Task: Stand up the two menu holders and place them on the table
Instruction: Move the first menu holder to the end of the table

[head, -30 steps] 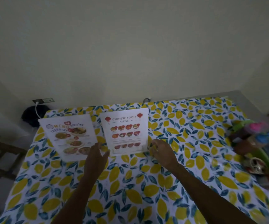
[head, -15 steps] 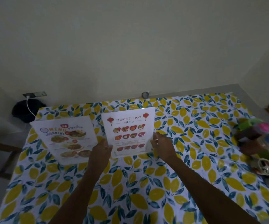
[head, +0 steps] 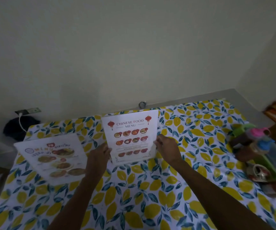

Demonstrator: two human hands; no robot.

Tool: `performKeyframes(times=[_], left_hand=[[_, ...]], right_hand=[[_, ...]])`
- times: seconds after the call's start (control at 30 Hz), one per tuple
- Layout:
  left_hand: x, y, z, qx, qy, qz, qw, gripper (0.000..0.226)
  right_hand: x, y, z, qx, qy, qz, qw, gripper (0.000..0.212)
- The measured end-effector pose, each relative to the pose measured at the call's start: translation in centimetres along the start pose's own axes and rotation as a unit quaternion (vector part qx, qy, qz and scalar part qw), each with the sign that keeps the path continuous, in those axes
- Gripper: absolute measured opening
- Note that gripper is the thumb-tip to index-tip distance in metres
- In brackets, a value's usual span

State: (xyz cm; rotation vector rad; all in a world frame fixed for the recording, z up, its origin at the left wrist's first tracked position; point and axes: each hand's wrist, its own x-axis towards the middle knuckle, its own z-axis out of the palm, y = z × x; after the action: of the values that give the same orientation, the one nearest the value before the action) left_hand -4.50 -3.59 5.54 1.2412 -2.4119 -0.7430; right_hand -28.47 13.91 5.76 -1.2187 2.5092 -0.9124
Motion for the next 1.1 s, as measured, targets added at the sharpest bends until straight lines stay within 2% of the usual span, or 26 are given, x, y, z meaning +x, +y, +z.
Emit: performKeyframes(times=[0.23,0.37,0.5,0.57,0.63,0.7,0.77,0.83,0.93,1.03,1.1], left_hand=[[5.3,11.7,4.4,-0.016,-0.012,0.055,0.998,0.019],[8.3,20.3,9.3,0.042,-0.009,0.115,0.992,0.028],[11.8,29.5,16.3,0.033,0.001,0.131,0.991,0.018],[13.8,32.8,20.0,0.101,-0.001,0.191,0.976,0.005],[15.6,34.8,23.7,0.185,-0.033,0.270,0.944,0.024],[16.8,37.0,26.6,0.191,-0.056,0.272,0.941,0.032],[17.3,39.8,28.2,0.171,-0.056,0.264,0.948,0.027],[17.8,42.6,29.1,0.092,-0.031,0.191,0.977,0.010],[19.0,45.1,30.6,0.046,-0.084,0.070,0.993,0.030],[20.4,45.3,32.4,0.078,-0.059,0.081,0.992,0.031],[21.0,46.1,33.0,0.070,-0.069,0.070,0.993,0.027]], right_hand=[[5.5,7.8,-10.0,-0.044,0.033,0.010,0.998,0.022],[10.1,15.1,-17.6,-0.057,0.021,0.007,0.998,0.022],[15.1,23.9,-25.0,-0.091,0.023,0.005,0.996,0.021],[16.9,28.1,-28.0,-0.114,0.040,0.007,0.993,0.022],[18.3,31.7,-30.4,-0.115,0.047,0.014,0.992,0.021],[19.5,34.7,-32.0,-0.105,0.048,0.018,0.993,0.018],[20.5,37.6,-32.8,-0.104,0.049,0.024,0.993,0.018],[21.4,40.0,-33.1,-0.098,0.042,0.038,0.994,0.020],[22.6,42.9,-33.0,-0.086,0.038,0.040,0.995,0.020],[23.8,44.8,-32.8,-0.068,0.037,0.040,0.996,0.020],[24.6,45.7,-32.7,-0.055,0.038,0.040,0.997,0.019]])
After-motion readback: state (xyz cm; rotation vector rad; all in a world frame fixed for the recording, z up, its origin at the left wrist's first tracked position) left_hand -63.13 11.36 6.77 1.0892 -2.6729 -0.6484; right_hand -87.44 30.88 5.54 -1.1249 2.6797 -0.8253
